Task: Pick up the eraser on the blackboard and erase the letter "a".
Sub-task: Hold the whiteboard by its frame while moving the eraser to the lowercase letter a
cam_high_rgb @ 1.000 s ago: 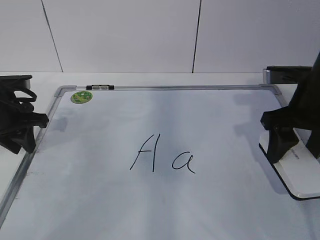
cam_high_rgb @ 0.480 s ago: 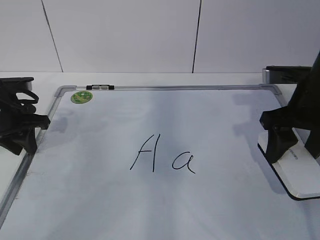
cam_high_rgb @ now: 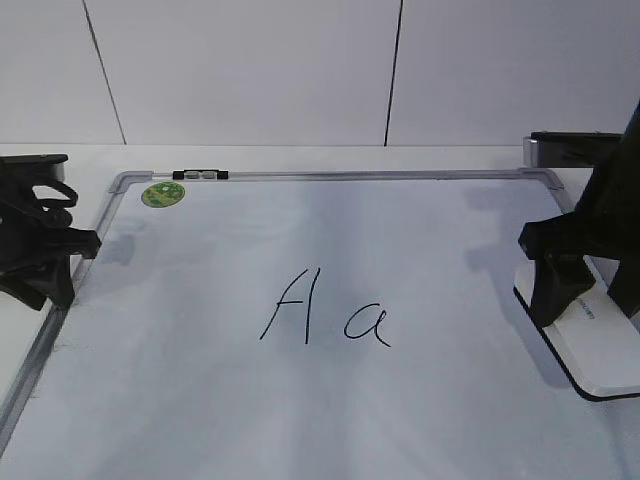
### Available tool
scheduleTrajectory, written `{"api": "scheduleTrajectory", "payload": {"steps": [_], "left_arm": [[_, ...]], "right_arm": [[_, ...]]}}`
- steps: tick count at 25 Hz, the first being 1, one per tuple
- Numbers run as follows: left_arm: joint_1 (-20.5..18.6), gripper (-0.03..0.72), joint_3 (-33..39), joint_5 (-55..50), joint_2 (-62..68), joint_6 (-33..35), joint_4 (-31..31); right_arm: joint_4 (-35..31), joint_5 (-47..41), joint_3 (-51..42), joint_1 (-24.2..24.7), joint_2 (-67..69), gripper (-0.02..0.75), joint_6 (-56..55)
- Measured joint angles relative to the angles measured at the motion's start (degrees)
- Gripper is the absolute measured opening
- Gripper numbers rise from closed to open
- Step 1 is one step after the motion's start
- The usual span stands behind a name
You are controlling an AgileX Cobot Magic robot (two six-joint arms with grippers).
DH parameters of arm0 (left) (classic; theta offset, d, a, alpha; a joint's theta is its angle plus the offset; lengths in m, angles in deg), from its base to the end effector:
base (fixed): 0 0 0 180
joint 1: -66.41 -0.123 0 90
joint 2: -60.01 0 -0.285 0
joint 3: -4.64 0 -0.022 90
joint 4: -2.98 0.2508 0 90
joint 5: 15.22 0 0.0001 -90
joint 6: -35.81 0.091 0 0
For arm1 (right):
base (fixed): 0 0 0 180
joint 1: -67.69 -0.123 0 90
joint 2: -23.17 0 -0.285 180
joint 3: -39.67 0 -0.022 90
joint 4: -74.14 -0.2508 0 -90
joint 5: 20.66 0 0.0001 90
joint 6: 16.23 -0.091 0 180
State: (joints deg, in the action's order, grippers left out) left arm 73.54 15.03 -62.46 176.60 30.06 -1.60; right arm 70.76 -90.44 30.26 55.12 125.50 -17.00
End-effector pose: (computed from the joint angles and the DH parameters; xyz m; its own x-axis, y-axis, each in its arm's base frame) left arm 0.3470 -0.0488 0.1542 -0.9953 -0.0305 -0.0921 -0.0238 0.9970 -0.0734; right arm 0.2912 0.0701 0.2381 -0.9824 -0.1844 0.0278 -0.1828 0.9817 0.0544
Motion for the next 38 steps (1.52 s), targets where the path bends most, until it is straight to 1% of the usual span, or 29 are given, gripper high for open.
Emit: {"api": "scheduleTrajectory", "payload": {"steps": [5,10,12,24,38], "left_arm": [[0.0,0.161,0.0,0.0,0.0,0.0,-0.3],[0.0,0.074,0.0,0.1,0.0,0.0,-0.7],[0.0,0.054,0.0,0.1,0.0,0.0,-0.7],[0.0,0.019,0.0,0.1,0.0,-0.6,-0.9],[0.0,0.018,0.0,0.1,0.0,-0.6,-1.0]], "right_arm": [[0.0,0.0,0.0,0.0,0.0,0.535,0.0],[0.0,0.0,0.1,0.0,0.0,0.535,0.0],[-0.2,0.0,0.1,0.0,0.0,0.535,0.1],[-0.4,0.0,0.1,0.0,0.0,0.535,0.3],[-0.4,0.0,0.8,0.0,0.0,0.535,0.3]]}}
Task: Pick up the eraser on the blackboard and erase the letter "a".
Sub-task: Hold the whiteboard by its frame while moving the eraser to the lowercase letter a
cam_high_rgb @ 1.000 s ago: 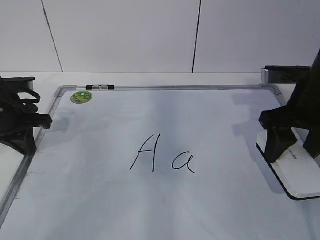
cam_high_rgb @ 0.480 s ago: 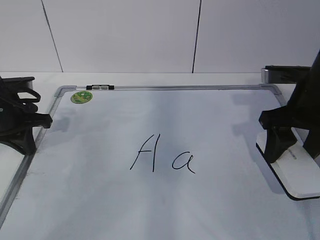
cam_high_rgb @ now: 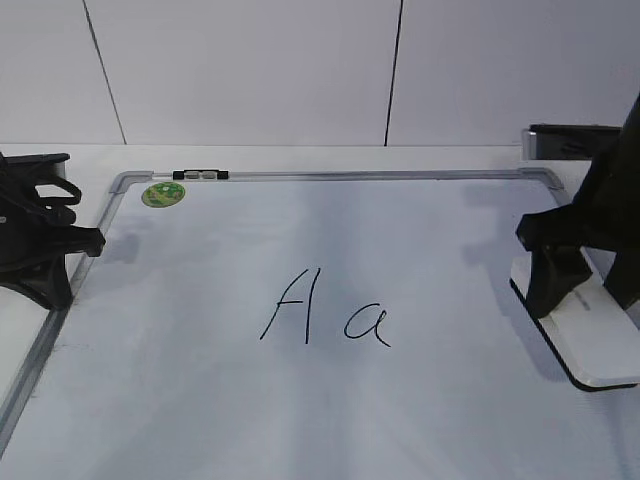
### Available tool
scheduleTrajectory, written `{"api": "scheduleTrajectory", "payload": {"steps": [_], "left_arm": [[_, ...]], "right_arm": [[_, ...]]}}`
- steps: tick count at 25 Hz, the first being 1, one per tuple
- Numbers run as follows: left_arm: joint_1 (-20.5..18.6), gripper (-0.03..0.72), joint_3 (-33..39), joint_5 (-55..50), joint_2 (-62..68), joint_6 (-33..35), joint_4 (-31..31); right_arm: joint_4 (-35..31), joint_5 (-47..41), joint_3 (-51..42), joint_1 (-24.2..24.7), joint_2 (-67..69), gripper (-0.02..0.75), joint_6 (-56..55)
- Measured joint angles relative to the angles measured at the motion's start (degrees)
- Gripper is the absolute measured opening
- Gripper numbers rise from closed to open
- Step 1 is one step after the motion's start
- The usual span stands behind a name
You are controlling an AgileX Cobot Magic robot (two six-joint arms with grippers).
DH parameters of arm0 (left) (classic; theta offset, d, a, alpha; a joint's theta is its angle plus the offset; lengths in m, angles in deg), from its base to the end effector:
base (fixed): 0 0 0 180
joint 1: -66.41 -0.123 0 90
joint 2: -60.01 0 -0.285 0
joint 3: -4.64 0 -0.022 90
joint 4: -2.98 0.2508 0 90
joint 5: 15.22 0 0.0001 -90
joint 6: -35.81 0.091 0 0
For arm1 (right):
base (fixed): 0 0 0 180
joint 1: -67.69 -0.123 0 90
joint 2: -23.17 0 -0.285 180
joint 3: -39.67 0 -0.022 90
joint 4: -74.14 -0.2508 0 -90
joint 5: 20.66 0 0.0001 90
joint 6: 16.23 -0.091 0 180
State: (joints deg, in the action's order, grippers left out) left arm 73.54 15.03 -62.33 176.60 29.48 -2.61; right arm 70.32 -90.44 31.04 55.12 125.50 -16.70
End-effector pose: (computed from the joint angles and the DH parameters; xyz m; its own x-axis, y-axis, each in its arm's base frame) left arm 0.3471 -0.0500 0.1543 -0.9944 -0.0526 -0.0912 -0.0445 0.9951 -0.0884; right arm 0.2933 0.0712 0.2414 -0.9823 -0.1870 0.0141 -0.1858 0.9806 0.0621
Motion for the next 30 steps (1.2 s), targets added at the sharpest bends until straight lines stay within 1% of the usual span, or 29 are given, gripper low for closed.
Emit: {"api": "scheduleTrajectory", "payload": {"steps": [8,11,15,21,24,30], "left_arm": [[0.0,0.018,0.0,0.0,0.0,0.0,0.0],[0.0,0.018,0.0,0.0,0.0,0.0,0.0],[0.0,0.018,0.0,0.0,0.0,0.0,0.0],[0.0,0.018,0.0,0.1,0.0,0.0,0.0],[0.0,0.018,0.0,0.1,0.0,0.0,0.0],[0.0,0.018,0.0,0.1,0.0,0.0,0.0]], "right_arm": [[-0.5,0.0,4.7,-0.4,0.2,0.535,0.1],[-0.3,0.0,6.5,-2.3,1.9,0.535,0.1],[0.0,0.3,8.4,-6.3,5.5,0.534,0.1],[0.7,3.6,10.2,-11.2,9.0,0.534,0.1],[1.1,5.4,10.8,-12.5,10.4,0.534,0.1],[1.3,7.5,11.1,-12.8,12.9,0.534,0.1]]}}
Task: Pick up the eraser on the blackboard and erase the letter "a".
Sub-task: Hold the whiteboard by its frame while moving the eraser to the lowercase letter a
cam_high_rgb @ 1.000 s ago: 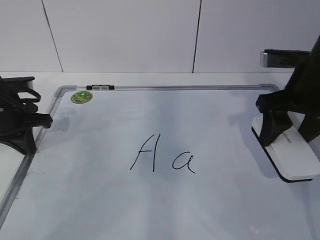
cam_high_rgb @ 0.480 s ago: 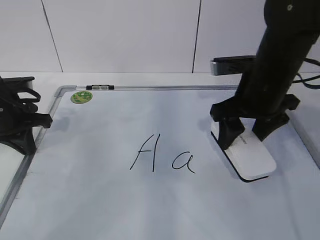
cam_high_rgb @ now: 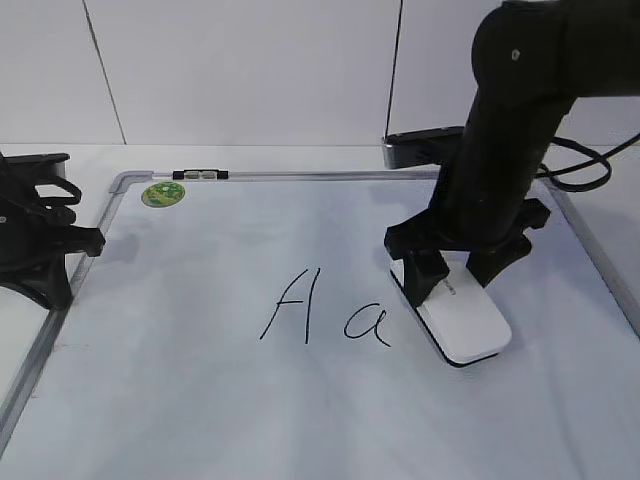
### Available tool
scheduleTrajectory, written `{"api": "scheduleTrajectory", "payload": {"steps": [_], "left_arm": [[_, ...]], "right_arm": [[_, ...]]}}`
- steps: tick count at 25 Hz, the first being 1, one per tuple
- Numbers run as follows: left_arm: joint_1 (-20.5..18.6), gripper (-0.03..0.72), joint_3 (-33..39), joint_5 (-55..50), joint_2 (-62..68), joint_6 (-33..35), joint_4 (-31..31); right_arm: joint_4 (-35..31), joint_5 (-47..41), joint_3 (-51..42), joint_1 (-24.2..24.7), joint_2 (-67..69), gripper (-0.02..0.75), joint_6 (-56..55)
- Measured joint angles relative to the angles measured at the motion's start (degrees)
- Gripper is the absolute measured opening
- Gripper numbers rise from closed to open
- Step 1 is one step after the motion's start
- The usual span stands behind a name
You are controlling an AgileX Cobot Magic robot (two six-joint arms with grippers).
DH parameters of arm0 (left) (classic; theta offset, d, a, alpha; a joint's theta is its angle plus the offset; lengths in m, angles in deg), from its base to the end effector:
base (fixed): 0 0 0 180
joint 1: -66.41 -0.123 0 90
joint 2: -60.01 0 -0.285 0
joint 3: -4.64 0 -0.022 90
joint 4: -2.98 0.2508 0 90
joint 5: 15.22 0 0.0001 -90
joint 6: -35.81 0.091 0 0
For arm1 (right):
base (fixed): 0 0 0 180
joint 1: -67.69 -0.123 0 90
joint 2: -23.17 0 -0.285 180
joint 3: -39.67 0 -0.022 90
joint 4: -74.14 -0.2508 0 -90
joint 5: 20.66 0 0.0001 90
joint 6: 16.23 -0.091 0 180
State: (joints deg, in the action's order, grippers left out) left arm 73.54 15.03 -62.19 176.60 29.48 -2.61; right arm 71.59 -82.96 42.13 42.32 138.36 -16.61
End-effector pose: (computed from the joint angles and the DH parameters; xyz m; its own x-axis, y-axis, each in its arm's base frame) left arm 0.3473 -0.0500 0.1543 -0.9942 -0.0528 -0.0936 -0.0445 0.9951 -0.0887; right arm 0.3318 0.1613 0.2137 -0.9116 -0.4020 -0.0859 -0.4065 0.9127 0.0416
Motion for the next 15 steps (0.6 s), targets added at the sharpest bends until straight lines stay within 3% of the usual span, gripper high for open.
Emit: {"api": "scheduleTrajectory", "payload": {"steps": [15], "left_arm": [[0.0,0.018,0.0,0.1,0.0,0.0,0.0]], "right_arm": [[-1.4,1.4,1.8,-1.2,5.0,0.534,0.4]]}}
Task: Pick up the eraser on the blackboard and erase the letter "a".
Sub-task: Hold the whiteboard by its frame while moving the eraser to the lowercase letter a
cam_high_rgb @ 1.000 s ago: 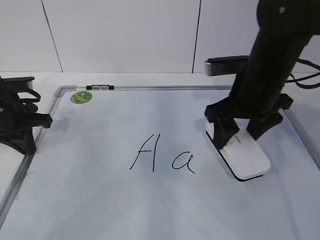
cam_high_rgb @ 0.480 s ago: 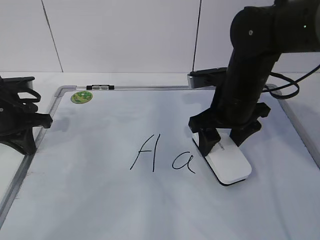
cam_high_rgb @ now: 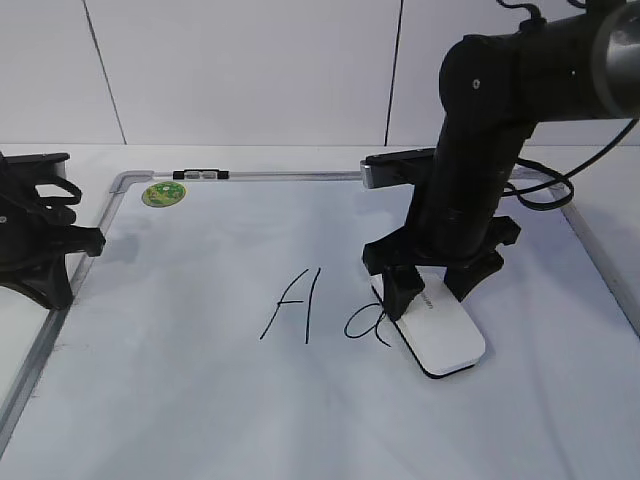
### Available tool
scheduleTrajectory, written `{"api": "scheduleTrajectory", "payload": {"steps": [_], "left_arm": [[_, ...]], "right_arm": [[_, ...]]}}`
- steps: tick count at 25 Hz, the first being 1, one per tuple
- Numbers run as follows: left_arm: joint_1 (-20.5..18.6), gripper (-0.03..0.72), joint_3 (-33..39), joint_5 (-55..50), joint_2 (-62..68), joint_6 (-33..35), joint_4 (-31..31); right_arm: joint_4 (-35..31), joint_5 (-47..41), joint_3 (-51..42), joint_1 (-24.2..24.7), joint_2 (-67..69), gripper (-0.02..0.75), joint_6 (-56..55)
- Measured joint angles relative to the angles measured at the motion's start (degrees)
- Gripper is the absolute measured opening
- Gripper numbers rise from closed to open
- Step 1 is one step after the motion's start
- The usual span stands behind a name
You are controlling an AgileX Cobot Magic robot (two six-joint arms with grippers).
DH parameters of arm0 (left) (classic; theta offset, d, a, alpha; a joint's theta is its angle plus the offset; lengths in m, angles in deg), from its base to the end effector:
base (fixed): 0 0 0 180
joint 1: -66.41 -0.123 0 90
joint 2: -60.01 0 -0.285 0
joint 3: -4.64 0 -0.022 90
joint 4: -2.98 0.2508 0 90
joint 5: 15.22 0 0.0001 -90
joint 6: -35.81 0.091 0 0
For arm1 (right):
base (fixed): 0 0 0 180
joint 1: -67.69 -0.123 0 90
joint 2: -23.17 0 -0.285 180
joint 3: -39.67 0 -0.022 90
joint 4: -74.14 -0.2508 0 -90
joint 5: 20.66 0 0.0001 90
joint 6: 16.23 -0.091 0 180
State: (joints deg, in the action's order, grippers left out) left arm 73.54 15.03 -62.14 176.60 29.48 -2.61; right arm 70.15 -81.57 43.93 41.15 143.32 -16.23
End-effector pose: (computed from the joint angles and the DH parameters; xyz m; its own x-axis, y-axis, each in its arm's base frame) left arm 0.3474 -0.0500 0.1543 -0.9941 -0.0529 -0.0945 -0.0445 0.9951 -0.0888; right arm 0.3406 0.1763 0.1890 -0.9079 -0.4156 -0.0548 -0.4186 0.9060 0.0626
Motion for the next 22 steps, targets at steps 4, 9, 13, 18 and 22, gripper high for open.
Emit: {"api": "scheduleTrajectory", "payload": {"steps": [4,9,13,18,22], "left_arm": [[0.0,0.018,0.0,0.1,0.0,0.0,0.0],[0.0,0.018,0.0,0.2,0.0,0.0,0.0],[0.0,0.018,0.0,0.3,0.0,0.0,0.0],[0.0,0.018,0.0,0.3,0.0,0.0,0.0],[0.0,0.018,0.0,0.3,0.0,0.0,0.0]], "right_arm": [[-0.1,0.0,0.6,0.0,1.1,0.534,0.0],[-0.2,-0.4,1.3,0.0,1.6,0.534,0.0],[-0.3,-0.7,1.5,-0.1,1.8,0.534,0.0],[0.3,-0.5,1.7,-2.0,2.1,0.534,0.0],[0.7,-0.1,1.9,-4.8,2.1,0.534,0.4]]}}
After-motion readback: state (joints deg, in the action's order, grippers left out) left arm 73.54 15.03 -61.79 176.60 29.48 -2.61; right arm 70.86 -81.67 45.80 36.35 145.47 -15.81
